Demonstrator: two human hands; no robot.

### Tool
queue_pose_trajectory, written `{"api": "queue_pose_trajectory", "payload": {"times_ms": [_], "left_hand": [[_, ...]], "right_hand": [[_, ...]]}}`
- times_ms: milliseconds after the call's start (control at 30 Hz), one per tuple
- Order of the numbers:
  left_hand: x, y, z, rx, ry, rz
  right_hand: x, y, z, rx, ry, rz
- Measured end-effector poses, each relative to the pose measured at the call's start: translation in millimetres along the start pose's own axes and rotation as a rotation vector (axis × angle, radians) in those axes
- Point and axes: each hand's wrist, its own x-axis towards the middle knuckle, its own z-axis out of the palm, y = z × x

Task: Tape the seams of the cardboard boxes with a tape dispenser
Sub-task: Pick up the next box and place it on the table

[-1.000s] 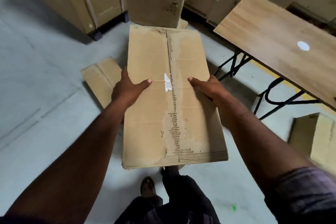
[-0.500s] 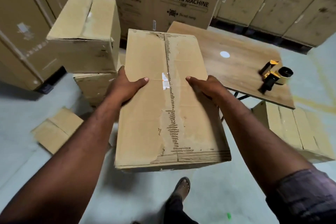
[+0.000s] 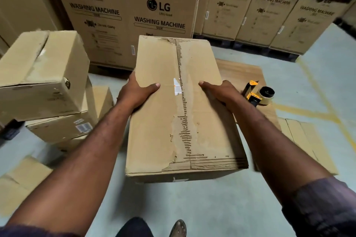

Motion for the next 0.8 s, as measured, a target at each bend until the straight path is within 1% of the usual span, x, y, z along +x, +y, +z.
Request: {"api": "queue_pose_trajectory", "payload": {"times_ms": [100, 233, 367, 633, 800], "left_hand": [[17, 16, 24, 0.003, -0.008, -0.008], [52, 34, 52, 0.016, -0.029, 0.005], [96, 38, 74, 0.004, -0.077, -0.002], [208, 53, 98, -0.015, -0.159, 0.023], [266, 62, 111, -0.049, -0.196, 0.04]], "right_hand": [[21, 6, -15, 0.03, 0.033, 0.039], [56, 12, -29, 0.069, 0.06, 0.015], [96, 13, -31, 0.047, 0.083, 0.028], [200, -14, -20, 0.038, 0.139, 0.074], [247, -27, -14, 0.059, 0.187, 0.107]]}}
